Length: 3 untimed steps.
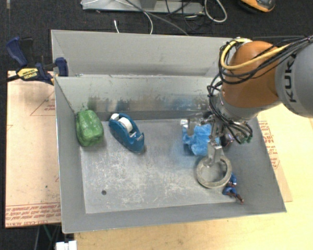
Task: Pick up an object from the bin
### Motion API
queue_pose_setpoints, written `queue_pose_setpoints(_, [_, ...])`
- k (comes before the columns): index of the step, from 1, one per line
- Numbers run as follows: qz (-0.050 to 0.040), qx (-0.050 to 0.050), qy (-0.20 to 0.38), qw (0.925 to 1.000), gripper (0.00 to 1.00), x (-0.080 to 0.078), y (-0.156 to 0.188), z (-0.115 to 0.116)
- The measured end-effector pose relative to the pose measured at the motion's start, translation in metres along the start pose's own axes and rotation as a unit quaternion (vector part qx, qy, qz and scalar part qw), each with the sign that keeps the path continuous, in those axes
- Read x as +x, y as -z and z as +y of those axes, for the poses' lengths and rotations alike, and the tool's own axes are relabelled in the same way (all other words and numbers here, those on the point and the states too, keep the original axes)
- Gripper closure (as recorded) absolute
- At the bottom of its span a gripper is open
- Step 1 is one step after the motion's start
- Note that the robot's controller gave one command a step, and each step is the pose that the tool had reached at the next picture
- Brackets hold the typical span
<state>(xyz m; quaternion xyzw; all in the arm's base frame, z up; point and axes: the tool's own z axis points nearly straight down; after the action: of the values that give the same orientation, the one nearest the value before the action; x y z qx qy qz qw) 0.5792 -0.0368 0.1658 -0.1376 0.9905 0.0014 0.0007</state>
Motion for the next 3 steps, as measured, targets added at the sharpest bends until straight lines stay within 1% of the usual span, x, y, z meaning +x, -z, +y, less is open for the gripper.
queue_pose_setpoints(1, [-0.0066,0.001,0.049,0.9988,0.0,-0.008,-0.011,0.015])
queue_pose_setpoints(2, [0.0004,-0.001,0.102,0.9947,0.0,0.001,-0.09,-0.05])
queue_pose_setpoints(3, [-0.013,0.001,0.068,0.9976,0.0,0.002,-0.001,-0.003])
